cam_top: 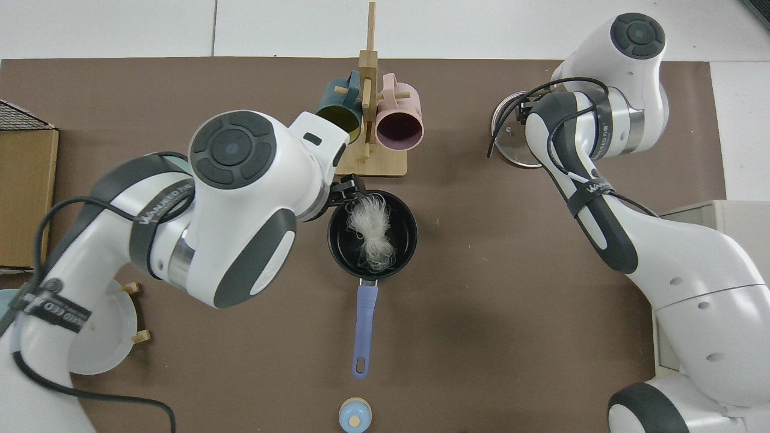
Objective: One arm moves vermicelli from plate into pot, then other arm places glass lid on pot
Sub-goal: 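Release the vermicelli into the pot while the right gripper grasps the glass lid, then withdraw the left gripper while the right gripper carries the lid toward the pot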
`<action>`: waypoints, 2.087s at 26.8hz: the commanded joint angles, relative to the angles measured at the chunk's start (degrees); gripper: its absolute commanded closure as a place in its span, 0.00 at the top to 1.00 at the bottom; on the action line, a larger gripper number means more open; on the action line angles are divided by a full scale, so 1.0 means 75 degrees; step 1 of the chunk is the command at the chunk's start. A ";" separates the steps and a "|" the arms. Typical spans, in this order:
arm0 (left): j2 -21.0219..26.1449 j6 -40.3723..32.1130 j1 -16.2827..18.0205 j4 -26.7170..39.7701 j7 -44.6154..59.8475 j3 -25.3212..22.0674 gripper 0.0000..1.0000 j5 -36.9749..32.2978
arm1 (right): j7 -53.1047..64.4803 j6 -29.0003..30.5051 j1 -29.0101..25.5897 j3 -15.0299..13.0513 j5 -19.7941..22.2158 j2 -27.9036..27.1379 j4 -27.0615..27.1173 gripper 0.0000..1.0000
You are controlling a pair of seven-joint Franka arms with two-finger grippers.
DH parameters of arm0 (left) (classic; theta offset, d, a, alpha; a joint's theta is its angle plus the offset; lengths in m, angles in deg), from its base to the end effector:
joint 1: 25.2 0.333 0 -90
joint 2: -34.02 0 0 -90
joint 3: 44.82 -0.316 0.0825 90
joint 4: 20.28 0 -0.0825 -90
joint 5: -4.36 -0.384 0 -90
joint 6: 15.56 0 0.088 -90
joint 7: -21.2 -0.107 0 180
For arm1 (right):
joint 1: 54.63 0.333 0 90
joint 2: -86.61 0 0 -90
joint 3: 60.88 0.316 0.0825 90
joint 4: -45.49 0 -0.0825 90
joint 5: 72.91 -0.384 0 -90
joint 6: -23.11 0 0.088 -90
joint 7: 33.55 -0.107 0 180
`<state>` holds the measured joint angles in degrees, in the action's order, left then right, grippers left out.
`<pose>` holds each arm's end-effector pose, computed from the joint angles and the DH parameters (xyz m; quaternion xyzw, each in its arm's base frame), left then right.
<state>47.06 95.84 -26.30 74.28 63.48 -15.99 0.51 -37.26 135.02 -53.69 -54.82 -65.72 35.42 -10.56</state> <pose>0.5634 -0.2900 0.4999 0.9931 0.1047 0.0252 0.0460 0.7837 0.0566 0.3342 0.9985 0.0282 0.0441 0.0148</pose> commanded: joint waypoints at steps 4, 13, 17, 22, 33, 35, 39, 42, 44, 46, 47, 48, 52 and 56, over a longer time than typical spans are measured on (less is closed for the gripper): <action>-0.1270 -0.1153 0.0018 -0.0022 -0.1639 -0.1193 0.99 -0.0037 | 0.0261 -0.0040 -0.0089 0.0060 0.0038 0.0016 0.0020 0.00; -0.1868 -0.2021 0.0018 -0.0010 -0.4147 -0.2541 0.99 0.0022 | 0.0250 -0.0157 -0.0089 0.0049 0.0014 0.0238 -0.0015 0.00; -0.2079 -0.2209 0.0018 0.0025 -0.4688 -0.2905 0.99 0.0022 | 0.0202 -0.0204 -0.0078 0.0049 -0.0056 0.0741 -0.0377 0.00; -0.2091 -0.2209 0.0018 0.0048 -0.5601 -0.3374 0.99 0.0022 | 0.0179 -0.0355 -0.0054 0.0060 -0.0115 0.1597 -0.1221 0.00; -0.2080 -0.1881 0.0029 0.0072 -0.5685 -0.3726 1.00 0.0877 | -0.0254 -0.1328 0.0039 0.0072 -0.0454 0.3401 -0.2463 0.00; -0.2080 -0.1881 0.0041 0.0072 -0.5627 -0.3738 1.00 0.0877 | -0.0359 -0.1399 0.0075 0.0072 -0.0466 0.3788 -0.2884 0.00; -0.2056 -0.1788 0.0041 0.0072 -0.5545 -0.3761 1.00 0.1053 | -0.0488 -0.1376 0.0133 0.0084 -0.0618 0.4561 -0.3787 0.00; -0.2068 -0.1799 0.0041 0.0084 -0.5579 -0.3796 1.00 0.1041 | -0.1166 -0.1387 0.0460 0.0095 -0.0701 0.4785 -0.4034 0.00; -0.2068 -0.1869 0.0041 0.0084 -0.5626 -0.3796 1.00 0.1030 | -0.1681 -0.1213 0.0741 0.0095 -0.0712 0.4821 -0.4105 0.00; -0.2079 -0.1939 0.0041 0.0084 -0.5627 -0.3796 1.00 0.1030 | -0.2174 -0.1106 0.1034 0.0095 -0.0701 0.4809 -0.4093 0.00; -0.2068 -0.1951 0.0041 0.0084 -0.5627 -0.3785 1.00 0.1018 | -0.2397 -0.1118 0.1140 0.0095 -0.0701 0.4809 -0.4093 0.00; -0.2079 -0.1952 0.0041 0.0084 -0.5615 -0.3785 1.00 0.1018 | -0.2596 -0.1118 0.1269 0.0095 -0.0701 0.4809 -0.4105 0.00; -0.2068 -0.1963 0.0041 0.0072 -0.5557 -0.3750 1.00 0.0983 | -0.3358 -0.1059 0.1913 0.0095 -0.0619 0.4728 -0.4058 0.00; -0.2068 -0.1963 0.0041 0.0060 -0.5545 -0.3691 1.00 0.0948 | -0.3992 -0.0907 0.2441 0.0084 -0.0548 0.4599 -0.4023 0.00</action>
<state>32.66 81.00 -25.75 73.54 21.60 -43.77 7.37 -61.90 125.80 -38.90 -53.84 -70.26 69.75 -39.51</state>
